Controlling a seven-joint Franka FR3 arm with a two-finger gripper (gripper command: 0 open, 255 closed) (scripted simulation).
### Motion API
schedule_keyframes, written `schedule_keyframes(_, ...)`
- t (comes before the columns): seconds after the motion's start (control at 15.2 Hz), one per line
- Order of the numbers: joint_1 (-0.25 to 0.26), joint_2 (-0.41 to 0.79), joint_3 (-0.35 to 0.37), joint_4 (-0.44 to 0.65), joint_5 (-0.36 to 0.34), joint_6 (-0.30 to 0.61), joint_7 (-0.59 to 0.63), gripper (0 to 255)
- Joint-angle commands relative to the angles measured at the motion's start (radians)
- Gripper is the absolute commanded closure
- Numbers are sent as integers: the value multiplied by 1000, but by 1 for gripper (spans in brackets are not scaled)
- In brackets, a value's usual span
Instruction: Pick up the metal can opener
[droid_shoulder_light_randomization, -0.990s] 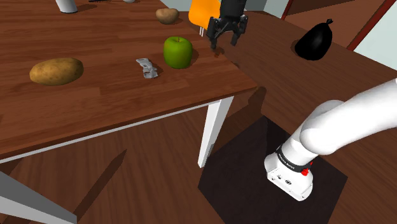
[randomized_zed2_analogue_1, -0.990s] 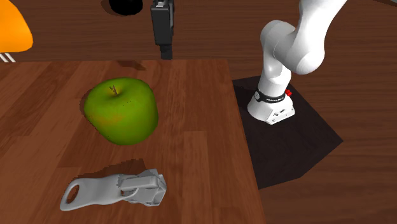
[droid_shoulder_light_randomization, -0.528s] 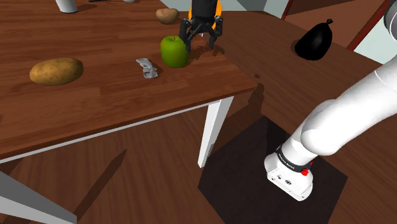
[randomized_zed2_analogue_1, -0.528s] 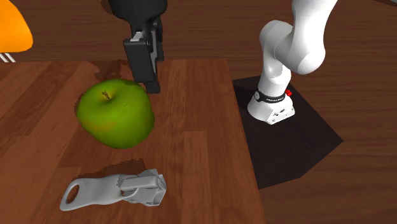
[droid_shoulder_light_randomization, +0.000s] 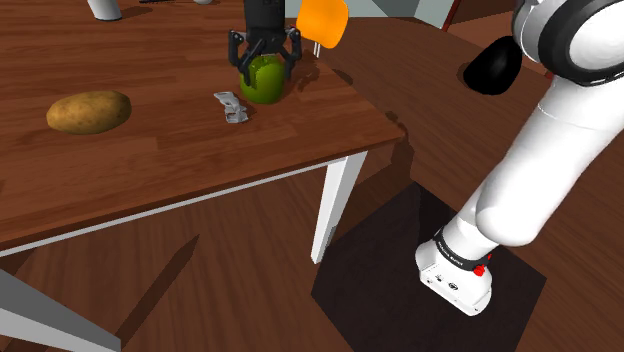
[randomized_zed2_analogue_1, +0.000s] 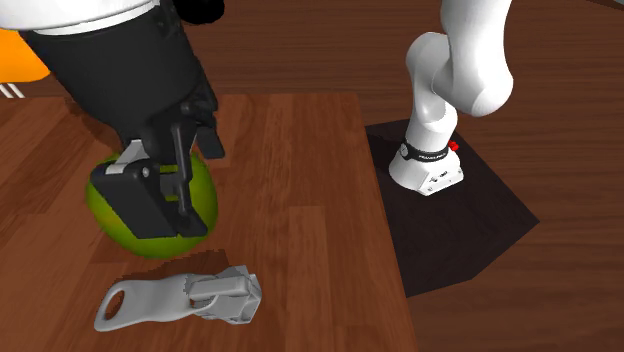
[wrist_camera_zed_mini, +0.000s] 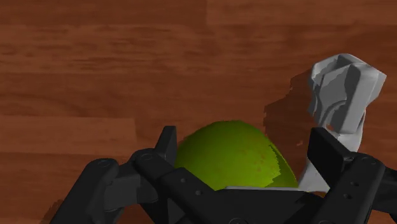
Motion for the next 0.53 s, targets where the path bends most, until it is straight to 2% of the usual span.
schedule_keyframes(0.0,30,93,15,113,-21,-32,45,0)
schedule_keyframes(0.33,134,343,27,455,-81,-147,129,0)
schedule_keyframes(0.46,126,327,25,403,-75,-110,126,0)
